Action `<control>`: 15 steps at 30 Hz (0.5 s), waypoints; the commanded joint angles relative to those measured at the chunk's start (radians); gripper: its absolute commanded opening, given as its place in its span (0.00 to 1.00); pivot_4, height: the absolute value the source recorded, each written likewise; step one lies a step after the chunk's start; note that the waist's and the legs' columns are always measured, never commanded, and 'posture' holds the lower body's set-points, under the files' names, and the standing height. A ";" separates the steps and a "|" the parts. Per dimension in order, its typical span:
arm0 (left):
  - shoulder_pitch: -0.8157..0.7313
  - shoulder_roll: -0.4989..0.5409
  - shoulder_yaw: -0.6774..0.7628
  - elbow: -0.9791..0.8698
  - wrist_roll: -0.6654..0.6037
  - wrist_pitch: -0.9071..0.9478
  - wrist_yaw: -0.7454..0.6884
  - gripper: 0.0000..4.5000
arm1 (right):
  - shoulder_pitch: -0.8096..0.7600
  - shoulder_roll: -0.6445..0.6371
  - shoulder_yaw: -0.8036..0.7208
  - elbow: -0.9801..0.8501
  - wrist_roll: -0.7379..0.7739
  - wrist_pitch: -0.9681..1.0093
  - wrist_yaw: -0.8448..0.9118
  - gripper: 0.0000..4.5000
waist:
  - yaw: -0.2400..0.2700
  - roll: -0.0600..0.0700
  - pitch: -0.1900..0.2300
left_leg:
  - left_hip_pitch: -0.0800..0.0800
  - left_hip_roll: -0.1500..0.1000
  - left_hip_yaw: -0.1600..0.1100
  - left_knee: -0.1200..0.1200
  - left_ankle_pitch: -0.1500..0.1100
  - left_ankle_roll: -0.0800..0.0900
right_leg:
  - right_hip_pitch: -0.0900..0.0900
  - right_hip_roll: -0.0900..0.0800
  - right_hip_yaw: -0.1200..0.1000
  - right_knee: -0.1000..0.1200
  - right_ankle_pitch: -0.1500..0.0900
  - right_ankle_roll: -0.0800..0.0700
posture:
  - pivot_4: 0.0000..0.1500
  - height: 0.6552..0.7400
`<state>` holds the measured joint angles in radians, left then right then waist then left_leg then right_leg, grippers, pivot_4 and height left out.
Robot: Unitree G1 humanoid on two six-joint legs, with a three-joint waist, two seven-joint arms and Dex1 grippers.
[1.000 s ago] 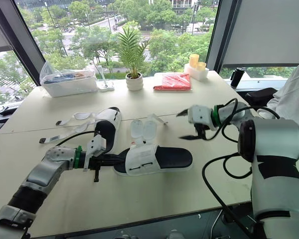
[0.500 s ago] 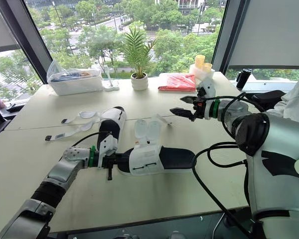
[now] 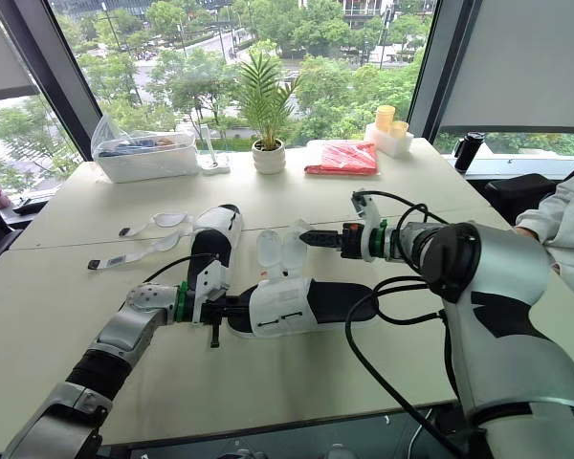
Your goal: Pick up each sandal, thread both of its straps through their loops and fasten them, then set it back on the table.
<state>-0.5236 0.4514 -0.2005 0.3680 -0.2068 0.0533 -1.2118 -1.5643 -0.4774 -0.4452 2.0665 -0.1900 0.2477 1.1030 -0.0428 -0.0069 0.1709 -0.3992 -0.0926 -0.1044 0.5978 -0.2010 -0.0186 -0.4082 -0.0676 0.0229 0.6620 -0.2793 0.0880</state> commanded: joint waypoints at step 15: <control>0.026 0.007 -0.013 -0.072 0.019 0.024 0.004 0.01 | 0.206 0.252 -0.006 -0.768 0.308 0.436 -0.120 1.00 | 0.000 0.000 0.000 | -0.009 0.000 -0.004 0.012 -0.003 0.000 | -0.005 0.002 -0.002 0.004 0.000 0.000 | 1.00 1.00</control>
<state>-0.5118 0.4541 -0.2024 0.3144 -0.1958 0.0741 -1.2050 -1.3498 -0.2321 -0.4371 1.3923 0.0593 0.6451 1.0022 -0.0423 -0.0066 0.1704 -0.4085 -0.0921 -0.1084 0.6107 -0.2041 -0.0181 -0.4131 -0.0661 0.0214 0.6654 -0.2792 0.0883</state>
